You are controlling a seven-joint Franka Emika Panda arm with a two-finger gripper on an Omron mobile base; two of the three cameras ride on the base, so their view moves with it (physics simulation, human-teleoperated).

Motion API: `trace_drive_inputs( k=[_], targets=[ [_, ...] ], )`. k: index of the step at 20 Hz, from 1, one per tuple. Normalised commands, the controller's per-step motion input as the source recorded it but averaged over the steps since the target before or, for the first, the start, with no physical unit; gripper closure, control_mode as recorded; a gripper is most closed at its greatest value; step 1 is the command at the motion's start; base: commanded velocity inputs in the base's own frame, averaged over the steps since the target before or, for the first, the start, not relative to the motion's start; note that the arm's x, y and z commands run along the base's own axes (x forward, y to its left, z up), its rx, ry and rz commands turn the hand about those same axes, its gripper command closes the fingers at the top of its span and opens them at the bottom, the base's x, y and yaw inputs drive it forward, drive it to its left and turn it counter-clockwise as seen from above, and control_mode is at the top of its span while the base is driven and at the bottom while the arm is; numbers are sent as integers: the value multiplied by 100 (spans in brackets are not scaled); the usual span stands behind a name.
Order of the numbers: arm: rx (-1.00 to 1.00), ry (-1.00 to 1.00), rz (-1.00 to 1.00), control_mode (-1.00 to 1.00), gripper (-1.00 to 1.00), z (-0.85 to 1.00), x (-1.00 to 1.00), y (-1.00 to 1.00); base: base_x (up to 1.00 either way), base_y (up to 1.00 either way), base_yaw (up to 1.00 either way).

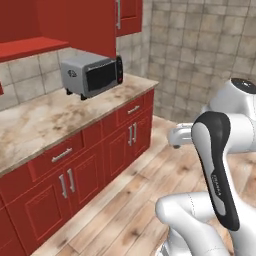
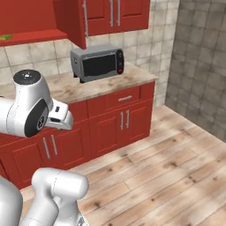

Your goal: Locate and retrieve the sponge and soap dispenser from the cabinet. Place them next to the sink.

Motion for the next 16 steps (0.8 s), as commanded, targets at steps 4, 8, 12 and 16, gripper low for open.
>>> trace_drive_inputs(
  k=[4, 8, 12, 16],
  targets=[
    [0, 0, 0, 100, -100, 0, 0, 0, 43, -6, 39],
    [0, 0, 0, 100, -100, 0, 0, 0, 35, 1, 26],
    [0, 0, 0, 100, -100, 0, 0, 0, 39, 6, 17],
    [0, 0, 0, 100, -100, 0, 0, 0, 62, 13, 7]
  ],
)
